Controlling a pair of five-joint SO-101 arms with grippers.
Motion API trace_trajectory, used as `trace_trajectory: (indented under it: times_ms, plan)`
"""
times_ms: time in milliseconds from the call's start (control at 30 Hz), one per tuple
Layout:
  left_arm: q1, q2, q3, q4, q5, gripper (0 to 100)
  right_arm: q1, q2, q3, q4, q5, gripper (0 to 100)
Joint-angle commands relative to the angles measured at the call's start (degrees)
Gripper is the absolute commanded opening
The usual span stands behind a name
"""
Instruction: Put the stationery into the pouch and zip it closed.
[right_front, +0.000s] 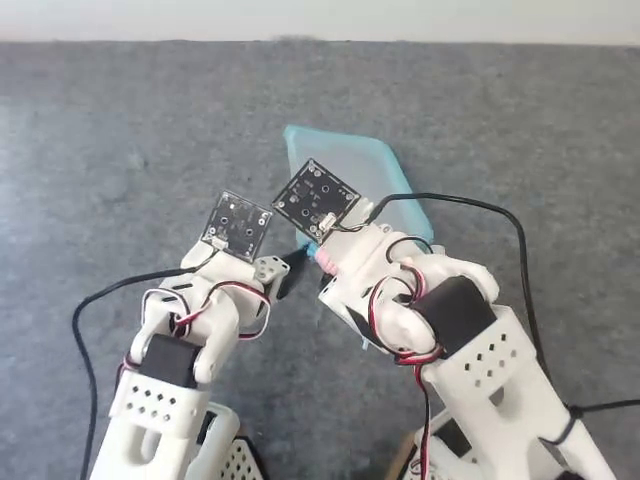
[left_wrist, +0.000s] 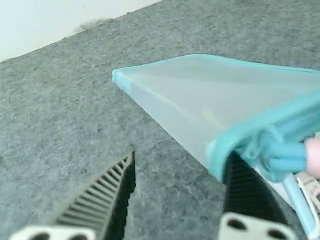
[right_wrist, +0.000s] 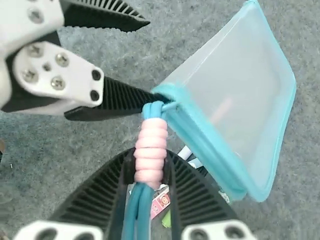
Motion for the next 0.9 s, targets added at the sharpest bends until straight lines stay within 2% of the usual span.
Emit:
trace_trajectory:
  times_ms: [0,267,467,633,867]
  plan:
    - [0.3,0.6,-0.4,-1.8,1.8,18,-0.7,-2.7,0.2,0.2,1.2,0.6]
    - [-0.3,0.6,2.6,-5.7,1.7,10,-0.4,-2.7,5.5,0.0,4.1,0.6]
    - [-2.5,0.5,2.9,-5.5,2.1,10,0.0,-2.5,6.9,0.0,4.1,0.6]
    - [-8.1,0.6,2.9,-5.6,2.1,9,6.5,-2.2,6.9,0.0,5.1,0.6]
    - [-9.1,0.6,4.7,-5.5,2.1,9,14.5,-2.1,6.9,0.0,6.5,0.6]
